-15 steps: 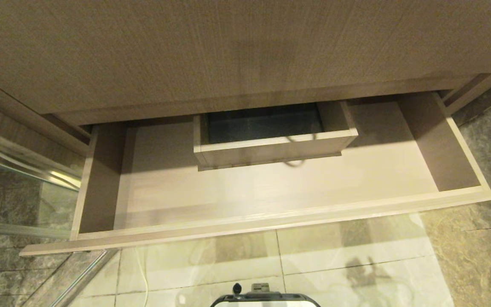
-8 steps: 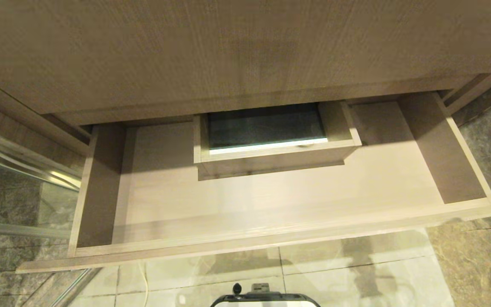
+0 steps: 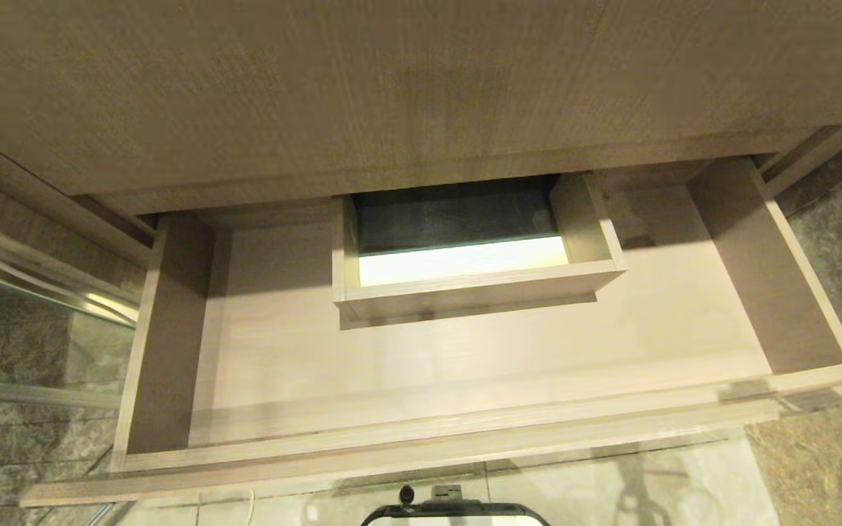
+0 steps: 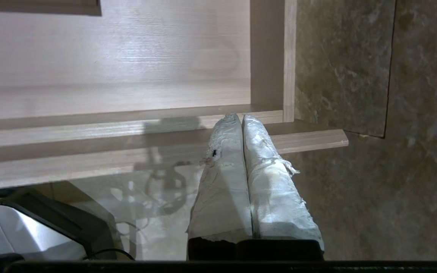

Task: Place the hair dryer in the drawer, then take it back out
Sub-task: Pull open the drawer, then pick up the hairdryer

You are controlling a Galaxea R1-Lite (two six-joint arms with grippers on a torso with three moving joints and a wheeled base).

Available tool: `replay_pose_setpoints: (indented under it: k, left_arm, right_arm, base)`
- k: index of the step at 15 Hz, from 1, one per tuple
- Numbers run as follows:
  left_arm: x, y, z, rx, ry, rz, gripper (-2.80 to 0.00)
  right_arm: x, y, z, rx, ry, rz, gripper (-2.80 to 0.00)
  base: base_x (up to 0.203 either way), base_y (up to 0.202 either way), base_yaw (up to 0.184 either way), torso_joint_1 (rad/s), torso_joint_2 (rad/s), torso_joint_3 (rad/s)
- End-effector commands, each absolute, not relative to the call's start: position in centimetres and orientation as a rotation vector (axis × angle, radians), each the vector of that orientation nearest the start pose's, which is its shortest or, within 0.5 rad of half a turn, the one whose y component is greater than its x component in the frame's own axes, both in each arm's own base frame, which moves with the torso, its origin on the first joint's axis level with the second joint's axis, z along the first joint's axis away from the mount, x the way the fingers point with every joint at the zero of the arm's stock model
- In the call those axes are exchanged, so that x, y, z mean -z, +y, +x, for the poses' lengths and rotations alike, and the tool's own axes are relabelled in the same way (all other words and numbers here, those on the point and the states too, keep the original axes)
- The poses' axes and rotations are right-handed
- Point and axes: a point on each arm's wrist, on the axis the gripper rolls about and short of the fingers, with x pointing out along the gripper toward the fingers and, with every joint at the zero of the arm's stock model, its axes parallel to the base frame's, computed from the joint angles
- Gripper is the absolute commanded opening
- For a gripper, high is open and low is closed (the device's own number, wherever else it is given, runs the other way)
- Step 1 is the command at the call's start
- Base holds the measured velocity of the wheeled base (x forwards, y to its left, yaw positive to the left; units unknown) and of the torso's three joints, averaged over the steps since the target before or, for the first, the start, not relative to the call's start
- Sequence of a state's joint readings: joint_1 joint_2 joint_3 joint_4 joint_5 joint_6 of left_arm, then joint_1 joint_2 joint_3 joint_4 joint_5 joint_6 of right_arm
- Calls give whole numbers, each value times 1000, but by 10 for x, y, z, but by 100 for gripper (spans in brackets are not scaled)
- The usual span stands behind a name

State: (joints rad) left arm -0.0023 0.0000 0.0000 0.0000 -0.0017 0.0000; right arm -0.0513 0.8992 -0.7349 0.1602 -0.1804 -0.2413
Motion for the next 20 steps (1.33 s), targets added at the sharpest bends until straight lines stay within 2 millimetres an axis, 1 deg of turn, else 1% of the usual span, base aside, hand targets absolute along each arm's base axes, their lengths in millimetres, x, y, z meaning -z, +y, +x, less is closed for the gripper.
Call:
replay_pose_setpoints:
  k: [1,3,5,7,9,11,13,14,15,16,18,20]
  left_arm:
    - [-75,0,-23,6,2,0,-280]
    - [-75,0,-23,5,0,0,-280]
    - [-75,0,-23,5,2,0,-280]
    - [-75,0,-23,4,2,0,-280]
    - [-75,0,-23,5,2,0,-280]
    - [-75,0,-23,4,1,0,-280]
    - [-75,0,-23,5,1,0,-280]
    - [-75,0,-23,3,1,0,-280]
    - [-75,0,-23,5,1,0,-280]
    - [-75,0,-23,5,1,0,-280]
    - [-75,0,-23,4,2,0,-280]
    - [-75,0,-23,3,0,0,-280]
  right_arm:
    - [-249,-9,98,188,356,-254,-280]
    - [-250,-9,99,192,342,-256,-280]
    - [-243,-6,92,154,340,-255,-280]
    - [-225,-2,72,91,327,-240,-280]
    - [-205,-1,43,71,283,-228,-280]
    - [-178,-2,12,63,216,-220,-280]
    - [-143,-4,-12,46,146,-217,-280]
    - [-124,-5,-18,37,132,-215,-280]
    - [-110,-6,-24,31,92,-203,-280]
    - [-101,-6,-28,19,41,-180,-280]
    - [-88,-6,-32,-15,-28,-138,-280]
    - [-85,-6,-31,-54,-29,-128,-280]
  base:
    - [0,0,0,0,0,0]
    - [0,0,0,0,0,0]
    - [0,0,0,0,0,0]
    - [0,0,0,0,0,0]
    - [0,0,0,0,0,0]
    - [0,0,0,0,0,0]
    - [0,0,0,0,0,0]
    - [0,0,0,0,0,0]
    - [0,0,0,0,0,0]
    - [0,0,0,0,0,0]
    - [0,0,0,0,0,0]
    - [0,0,0,0,0,0]
